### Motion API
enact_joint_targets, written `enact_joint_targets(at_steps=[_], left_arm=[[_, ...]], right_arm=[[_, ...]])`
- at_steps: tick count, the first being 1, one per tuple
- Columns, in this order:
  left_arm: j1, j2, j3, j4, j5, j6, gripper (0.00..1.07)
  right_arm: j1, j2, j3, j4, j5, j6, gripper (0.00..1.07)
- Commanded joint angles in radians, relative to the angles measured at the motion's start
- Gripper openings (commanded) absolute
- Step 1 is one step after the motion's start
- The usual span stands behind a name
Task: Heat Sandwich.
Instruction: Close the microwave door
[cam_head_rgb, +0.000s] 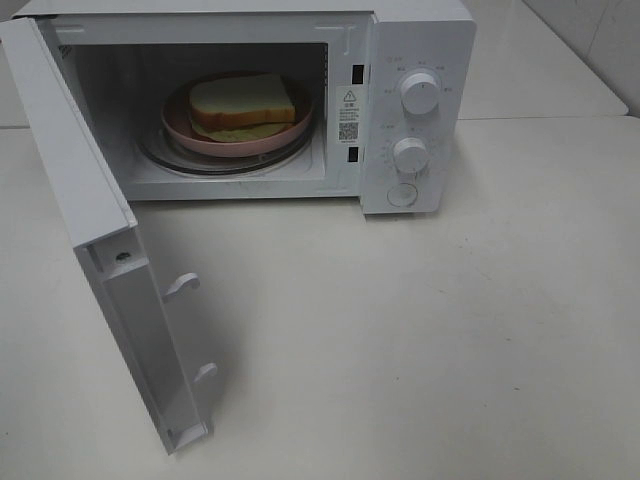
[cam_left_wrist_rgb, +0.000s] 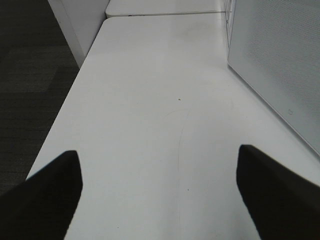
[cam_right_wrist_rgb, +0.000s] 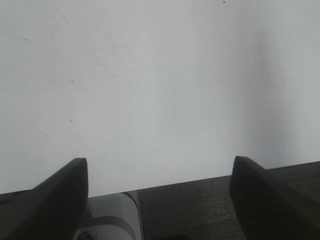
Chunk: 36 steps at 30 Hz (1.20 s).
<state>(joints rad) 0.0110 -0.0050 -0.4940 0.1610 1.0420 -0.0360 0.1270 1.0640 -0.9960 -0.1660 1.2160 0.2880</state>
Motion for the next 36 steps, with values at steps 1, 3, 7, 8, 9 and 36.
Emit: enact_joint_targets(at_steps=[1,3,7,8,9,36], left_arm=[[0.0,-0.021,0.002,0.001,-0.017,-0.006,0.78],[0.0,-0.021,0.002,0.001,-0.017,-0.006,0.78],[0.0,-0.021,0.002,0.001,-0.017,-0.006,0.78],[0.0,-0.021,0.002,0.001,-0.017,-0.006,0.78],[0.0,-0.021,0.002,0.001,-0.017,-0.006,0.78],[0.0,-0.021,0.002,0.001,-0.017,-0.006,0.78]], right_arm=[[-0.04,-0.11,0.078,0.001,-0.036,-0.015,0.76],[-0.088,-0.19,0.148,0.001,-0.076,-0.033,0.76],[-0.119,-0.283,0.231,0.001,-0.102,-0.078,0.76],[-0.119,-0.303,0.247,0.001,-0.104,-0.078,0.76],[-0.119,-0.303,0.247,0.001,-0.104,-0.078,0.76],[-0.119,-0.989,0.49,0.049,-0.176,-0.182,0.76]])
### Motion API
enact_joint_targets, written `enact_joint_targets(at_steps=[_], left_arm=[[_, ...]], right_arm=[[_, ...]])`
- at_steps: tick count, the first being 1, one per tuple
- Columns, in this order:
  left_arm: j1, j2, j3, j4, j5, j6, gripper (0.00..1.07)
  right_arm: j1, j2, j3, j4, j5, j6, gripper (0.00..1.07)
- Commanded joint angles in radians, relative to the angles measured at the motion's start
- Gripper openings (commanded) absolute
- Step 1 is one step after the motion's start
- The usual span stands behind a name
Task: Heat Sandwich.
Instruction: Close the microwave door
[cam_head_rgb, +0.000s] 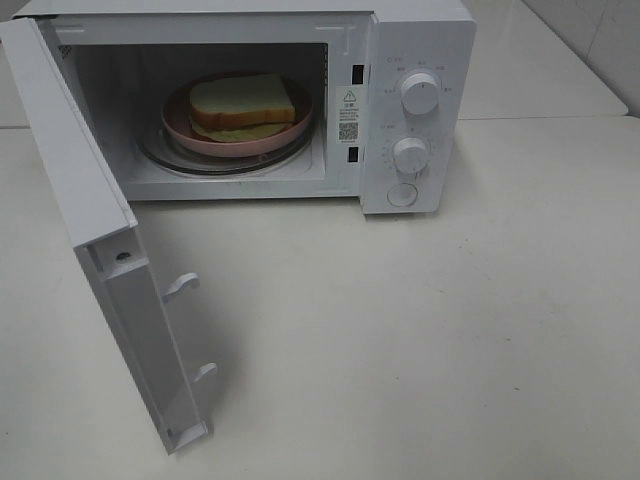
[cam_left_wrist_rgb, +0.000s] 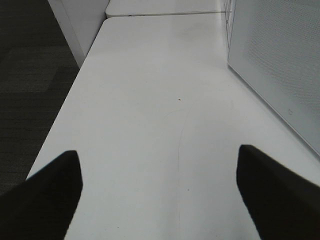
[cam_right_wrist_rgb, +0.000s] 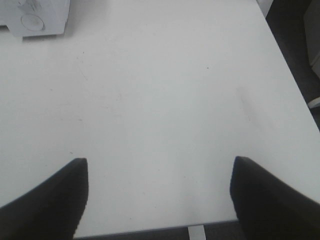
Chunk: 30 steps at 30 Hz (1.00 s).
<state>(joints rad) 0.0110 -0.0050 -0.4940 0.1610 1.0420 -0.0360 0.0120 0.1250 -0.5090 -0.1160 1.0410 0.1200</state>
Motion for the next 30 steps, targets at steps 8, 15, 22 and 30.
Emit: enact_joint_targets(at_steps=[8,15,22,30], left_arm=[[0.0,-0.021,0.002,0.001,-0.017,-0.006,0.78],[0.0,-0.021,0.002,0.001,-0.017,-0.006,0.78],[0.0,-0.021,0.002,0.001,-0.017,-0.006,0.78],[0.0,-0.021,0.002,0.001,-0.017,-0.006,0.78]], right_arm=[[-0.004,-0.154,0.005,-0.001,-0.001,-0.014,0.76],[-0.004,-0.156,0.005,0.0,-0.002,-0.018,0.76],[-0.004,-0.156,0.005,0.0,-0.002,-0.018,0.76],[-0.004,-0.156,0.005,-0.001,-0.002,-0.018,0.76]])
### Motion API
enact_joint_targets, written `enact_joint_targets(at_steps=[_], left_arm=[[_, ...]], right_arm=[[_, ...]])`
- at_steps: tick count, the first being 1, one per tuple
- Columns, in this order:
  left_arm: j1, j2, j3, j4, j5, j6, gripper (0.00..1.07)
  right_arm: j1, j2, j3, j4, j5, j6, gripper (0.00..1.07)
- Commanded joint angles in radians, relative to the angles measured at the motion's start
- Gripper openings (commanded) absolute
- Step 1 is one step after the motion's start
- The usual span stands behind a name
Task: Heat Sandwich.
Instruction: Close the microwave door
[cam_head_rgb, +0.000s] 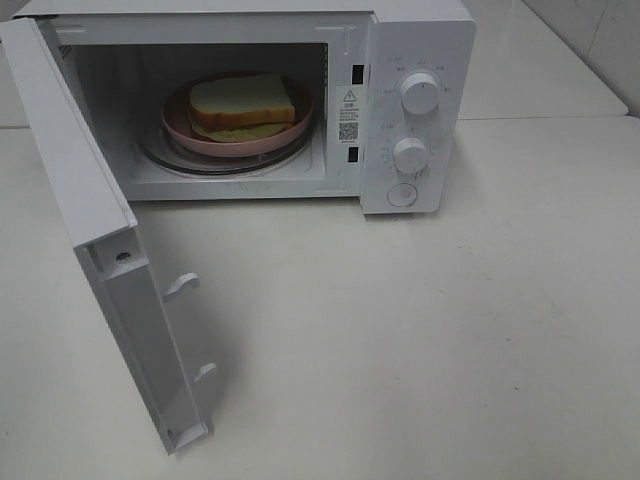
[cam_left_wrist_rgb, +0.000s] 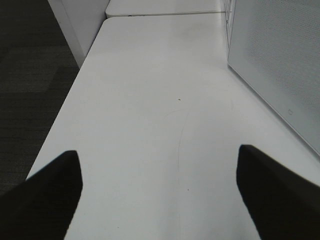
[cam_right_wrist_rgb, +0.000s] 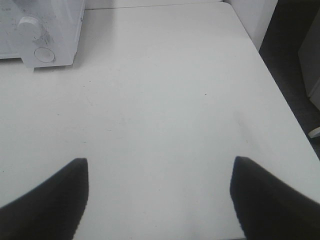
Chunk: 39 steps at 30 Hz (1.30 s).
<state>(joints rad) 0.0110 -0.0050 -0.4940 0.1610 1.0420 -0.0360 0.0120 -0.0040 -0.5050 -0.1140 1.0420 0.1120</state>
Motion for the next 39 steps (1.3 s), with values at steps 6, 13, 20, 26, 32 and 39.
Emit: enact_joint_targets(at_steps=[6,13,20,26,32,39], left_arm=[[0.0,-0.021,0.002,0.001,-0.017,-0.006,0.78],[0.0,-0.021,0.002,0.001,-0.017,-0.006,0.78],[0.0,-0.021,0.002,0.001,-0.017,-0.006,0.78],[0.0,-0.021,0.002,0.001,-0.017,-0.006,0.78],[0.0,-0.021,0.002,0.001,-0.017,-0.006,0.78],[0.0,-0.021,0.002,0.001,-0.017,-0.006,0.78]], right_arm=[[-0.004,-0.027,0.001,-0.003,-0.003,-0.01,0.76],[-0.004,-0.027,0.001,-0.003,-0.003,-0.009,0.76],[-0.004,-0.027,0.001,-0.003,-0.003,-0.01,0.76],[-0.004,-0.027,0.001,-0.003,-0.003,-0.01,0.76],[-0.004,-0.027,0.001,-0.003,-0.003,-0.01,0.76],[-0.004,-0.027,0.001,-0.003,-0.003,-0.01,0.76]])
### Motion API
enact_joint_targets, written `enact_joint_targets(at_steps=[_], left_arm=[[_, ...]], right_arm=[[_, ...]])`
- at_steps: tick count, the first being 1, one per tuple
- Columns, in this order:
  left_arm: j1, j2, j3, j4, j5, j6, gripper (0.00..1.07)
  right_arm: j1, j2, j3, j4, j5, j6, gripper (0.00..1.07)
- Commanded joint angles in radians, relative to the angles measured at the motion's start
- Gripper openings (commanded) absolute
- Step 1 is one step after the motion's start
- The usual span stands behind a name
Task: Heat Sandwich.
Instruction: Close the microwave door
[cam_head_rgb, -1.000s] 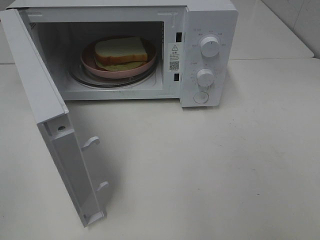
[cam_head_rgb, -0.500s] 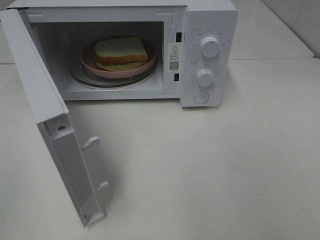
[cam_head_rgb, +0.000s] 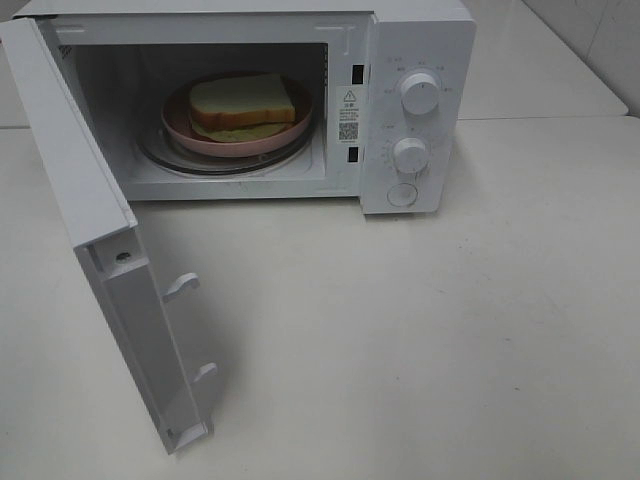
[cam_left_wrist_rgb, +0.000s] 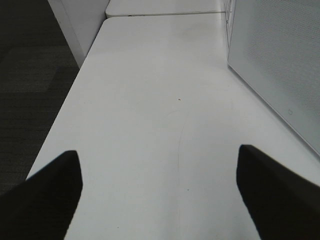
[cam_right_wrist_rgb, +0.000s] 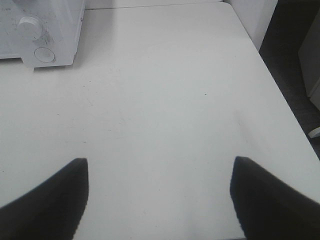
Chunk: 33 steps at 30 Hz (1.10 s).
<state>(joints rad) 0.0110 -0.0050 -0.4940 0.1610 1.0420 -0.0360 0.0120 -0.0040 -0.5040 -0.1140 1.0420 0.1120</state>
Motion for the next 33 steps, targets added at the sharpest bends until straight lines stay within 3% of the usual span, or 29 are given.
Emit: enact_joint_targets(at_steps=[1,33], left_arm=[[0.0,-0.021,0.002,0.001,-0.017,-0.006,0.78],[0.0,-0.021,0.002,0.0,-0.017,-0.003,0.78]], right_arm=[[-0.004,-0.027,0.0,-0.003,-0.003,-0.01,0.76],[-0.004,-0.027,0.0,-0.003,-0.003,-0.013,0.76]])
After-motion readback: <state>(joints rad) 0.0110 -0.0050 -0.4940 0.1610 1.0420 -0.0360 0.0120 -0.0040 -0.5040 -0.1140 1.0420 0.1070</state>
